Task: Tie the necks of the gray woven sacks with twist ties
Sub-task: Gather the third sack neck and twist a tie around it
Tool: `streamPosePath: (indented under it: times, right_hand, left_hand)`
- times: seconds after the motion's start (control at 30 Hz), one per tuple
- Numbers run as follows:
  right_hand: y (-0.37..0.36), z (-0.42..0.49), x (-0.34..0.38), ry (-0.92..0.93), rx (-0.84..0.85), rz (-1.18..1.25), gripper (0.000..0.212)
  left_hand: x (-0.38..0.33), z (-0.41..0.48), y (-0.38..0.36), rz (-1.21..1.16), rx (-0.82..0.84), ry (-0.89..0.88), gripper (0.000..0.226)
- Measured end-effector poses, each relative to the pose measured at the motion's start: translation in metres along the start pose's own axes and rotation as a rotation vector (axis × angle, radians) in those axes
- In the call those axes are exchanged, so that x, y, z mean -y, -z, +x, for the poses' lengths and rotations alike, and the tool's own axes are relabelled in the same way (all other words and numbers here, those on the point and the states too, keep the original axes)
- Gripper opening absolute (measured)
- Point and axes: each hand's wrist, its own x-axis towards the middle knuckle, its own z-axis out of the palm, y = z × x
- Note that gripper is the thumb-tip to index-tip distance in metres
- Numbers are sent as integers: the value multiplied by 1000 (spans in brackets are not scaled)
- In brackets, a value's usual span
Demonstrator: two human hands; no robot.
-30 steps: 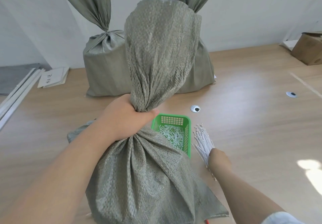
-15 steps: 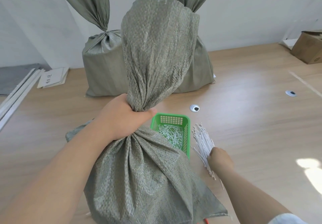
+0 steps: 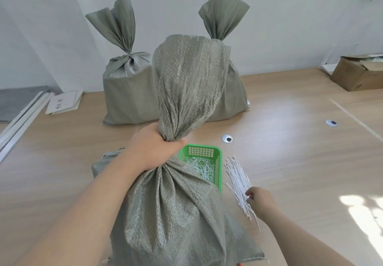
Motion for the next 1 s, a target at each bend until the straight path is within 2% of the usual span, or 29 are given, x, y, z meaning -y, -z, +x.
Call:
streamPosePath:
  times: [0.2, 0.43, 0.6, 0.73, 0.9, 1.0]
  right_hand:
    - [37, -31, 47, 113, -152, 265, 20]
    - [104, -66, 141, 263, -241, 765, 13]
    - [146, -102, 211, 391, -221, 1112, 7]
    - [150, -131, 255, 394, -200, 1373, 7]
    - [124, -157, 284, 297, -50, 1487, 5]
    - [114, -160, 288, 262, 1, 1501, 13]
  left_hand:
    - [-1, -5, 3, -59, 21, 28, 23]
    - [4, -10, 10, -139, -6, 16, 37]
    - [10, -8, 11, -195, -23, 1, 38]
    - [12, -7, 9, -189, -68, -21, 43]
    - [14, -10, 10, -249, -125, -80, 35]
    - [15, -16, 10, -280, -191, -128, 18]
